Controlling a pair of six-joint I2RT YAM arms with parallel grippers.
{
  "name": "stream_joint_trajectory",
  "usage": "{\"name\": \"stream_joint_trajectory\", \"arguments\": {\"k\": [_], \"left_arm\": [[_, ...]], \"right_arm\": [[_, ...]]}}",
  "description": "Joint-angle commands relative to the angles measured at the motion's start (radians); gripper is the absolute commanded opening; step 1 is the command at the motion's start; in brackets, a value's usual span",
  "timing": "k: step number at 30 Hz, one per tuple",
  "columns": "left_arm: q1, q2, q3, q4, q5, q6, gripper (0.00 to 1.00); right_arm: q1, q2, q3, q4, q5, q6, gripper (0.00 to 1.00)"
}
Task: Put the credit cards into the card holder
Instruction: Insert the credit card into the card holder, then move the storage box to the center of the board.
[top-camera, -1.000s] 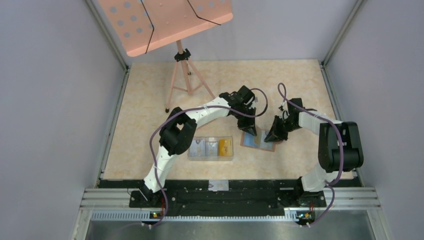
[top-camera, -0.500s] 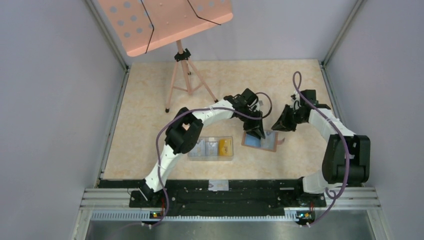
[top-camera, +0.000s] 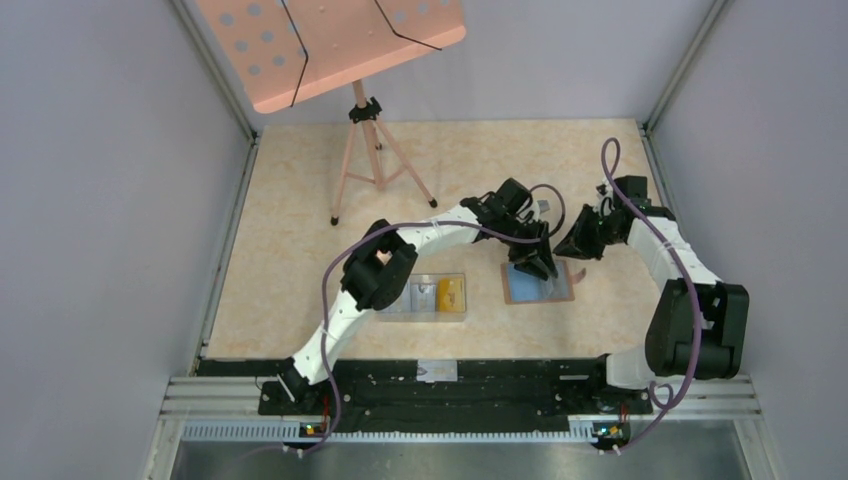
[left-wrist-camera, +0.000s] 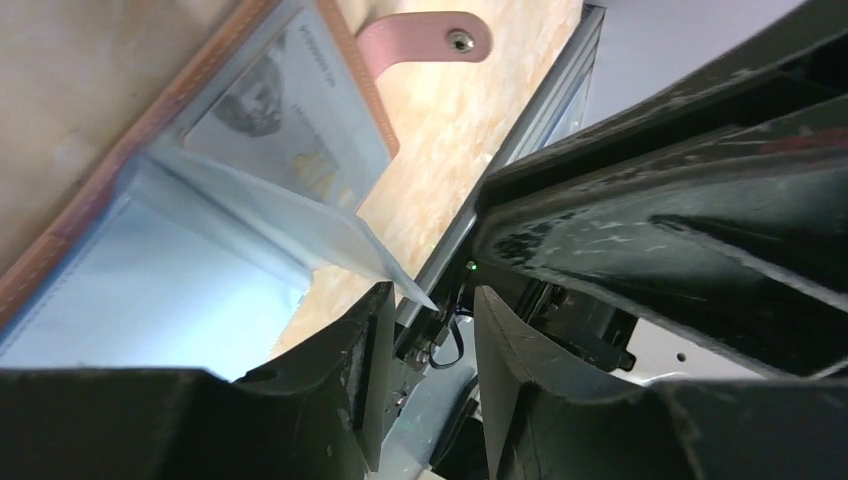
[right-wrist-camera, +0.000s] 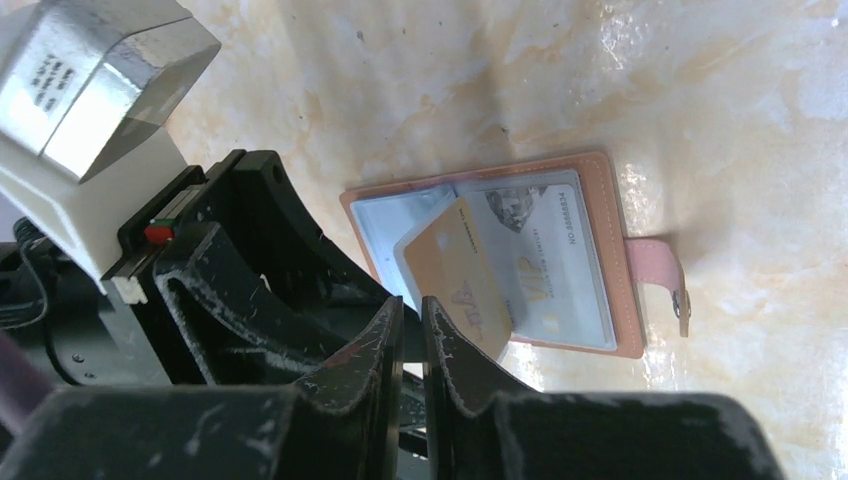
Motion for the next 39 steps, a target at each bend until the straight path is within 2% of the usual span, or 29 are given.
{"name": "stream_joint_trajectory", "arguments": {"k": [1,9,14,17,20,24,27,34,39], "left_arm": [[-0.003,0.004,0.075,0.077,0.032,-0.017,0.41],[-0.005,0.006,0.076,0.106,0.052,-0.018,0.42],[-0.002,-0.027,0.079,0.064,0.013,0.047,0.43],[0.004,-0.08,0.075,-0.056,-0.087,0.14,0.44],[0.012,-0.185,0.024,-0.192,-0.245,0.261,0.47],[0.03,-0.398,-0.191,-0.225,-0.441,0.325,0.54],[0.046,-0.584,-0.394,-0.197,-0.499,0.296,0.55],[0.058,-0.952,-0.9,-0.059,-0.439,0.083,0.55],[0.06,-1.219,-1.186,-0.02,-0.406,-0.083,0.55]], "right_arm": [[-0.001,-0.047,0.043,-0.022,0.025,-0.012,0.13],[-0.001,-0.073,0.063,-0.05,0.056,-0.027,0.13],[-0.001,-0.068,0.061,-0.068,0.034,-0.048,0.16],[0.006,-0.069,0.04,-0.077,-0.001,-0.054,0.17],[0.04,-0.067,0.008,-0.077,-0.016,-0.051,0.2],[0.147,-0.063,-0.029,-0.071,-0.023,-0.023,0.24],[0.222,-0.069,-0.06,-0.059,-0.047,0.009,0.26],[0.329,-0.117,-0.148,-0.056,-0.196,0.11,0.31],[0.383,-0.223,-0.25,-0.009,-0.318,0.284,0.4]]}}
